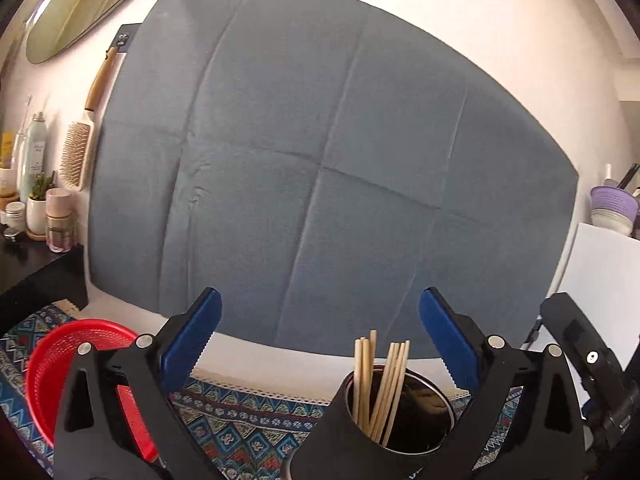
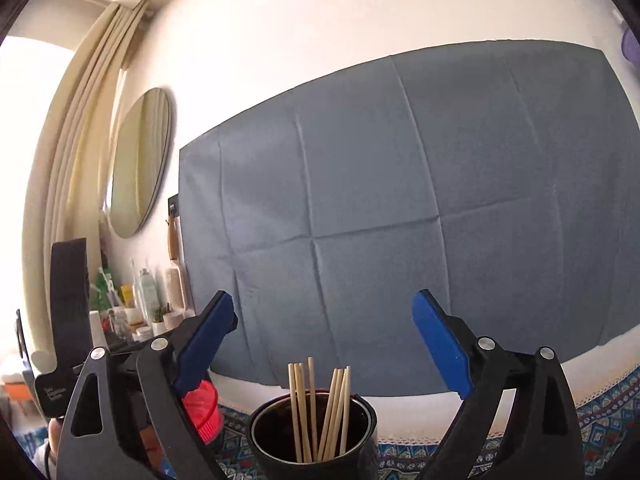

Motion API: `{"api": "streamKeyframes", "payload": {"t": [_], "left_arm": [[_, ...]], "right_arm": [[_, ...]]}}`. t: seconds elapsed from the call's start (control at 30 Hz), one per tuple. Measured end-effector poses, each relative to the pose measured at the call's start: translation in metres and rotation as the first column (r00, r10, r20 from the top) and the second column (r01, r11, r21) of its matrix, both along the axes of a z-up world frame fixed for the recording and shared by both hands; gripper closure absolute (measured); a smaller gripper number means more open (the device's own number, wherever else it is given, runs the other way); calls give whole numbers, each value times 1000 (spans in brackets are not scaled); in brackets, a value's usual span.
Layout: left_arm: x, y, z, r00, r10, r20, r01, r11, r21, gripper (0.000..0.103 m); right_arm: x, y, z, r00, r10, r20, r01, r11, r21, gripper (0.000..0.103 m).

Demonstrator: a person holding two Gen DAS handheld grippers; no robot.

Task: Organize utensils
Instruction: 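Move both open tools back down toward the last chopsticks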

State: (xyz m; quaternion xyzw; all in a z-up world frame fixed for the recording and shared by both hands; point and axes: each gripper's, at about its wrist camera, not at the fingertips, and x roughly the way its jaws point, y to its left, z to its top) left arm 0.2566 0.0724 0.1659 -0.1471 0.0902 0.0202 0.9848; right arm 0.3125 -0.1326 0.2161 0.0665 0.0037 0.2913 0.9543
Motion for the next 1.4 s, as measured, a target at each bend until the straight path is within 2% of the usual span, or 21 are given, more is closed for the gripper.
{"api": "streamKeyframes", "payload": {"t": [0.07, 0.27, 0.4, 0.5, 0.7, 0.87, 1.03, 1.17, 1.4], "left_arm": [[-3, 1, 4, 999, 26, -48, -25, 1000, 8, 6], [-12, -5, 7, 986, -6, -164, 16, 998, 58, 6], [-21, -15, 8, 979, -17, -202, 45, 990, 134, 6], [-26, -21, 8, 971, -48, -234, 86, 985, 153, 6], [-38, -24, 7, 956, -59, -288, 111, 980, 166, 6], [-55, -27, 5, 950, -54, -306, 111, 979, 170, 6], [-74, -30, 1, 945, -65, -320, 113, 984, 136, 6], [-93, -36, -6, 939, -73, -336, 128, 981, 143, 6], [-112, -45, -33, 912, -81, -402, 151, 978, 145, 6]], "right_arm": [[-8, -1, 10, 1000, -3, 0, 3, 1000, -13, 13], [-24, -5, 32, 999, -35, -41, 33, 998, -52, 8], [-29, -6, 42, 993, -75, -93, 61, 988, -140, 8], [-34, -6, 47, 983, -132, -124, 102, 969, -226, 8], [-60, -12, 52, 983, -148, -111, 110, 949, -295, 8], [-86, -17, 56, 983, -157, -98, 121, 946, -302, 8], [-109, -22, 52, 981, -156, -115, 116, 948, -296, 8], [-129, -26, 46, 978, -168, -122, 125, 945, -303, 8], [-147, -34, 11, 960, -195, -198, 122, 935, -333, 8]]}}
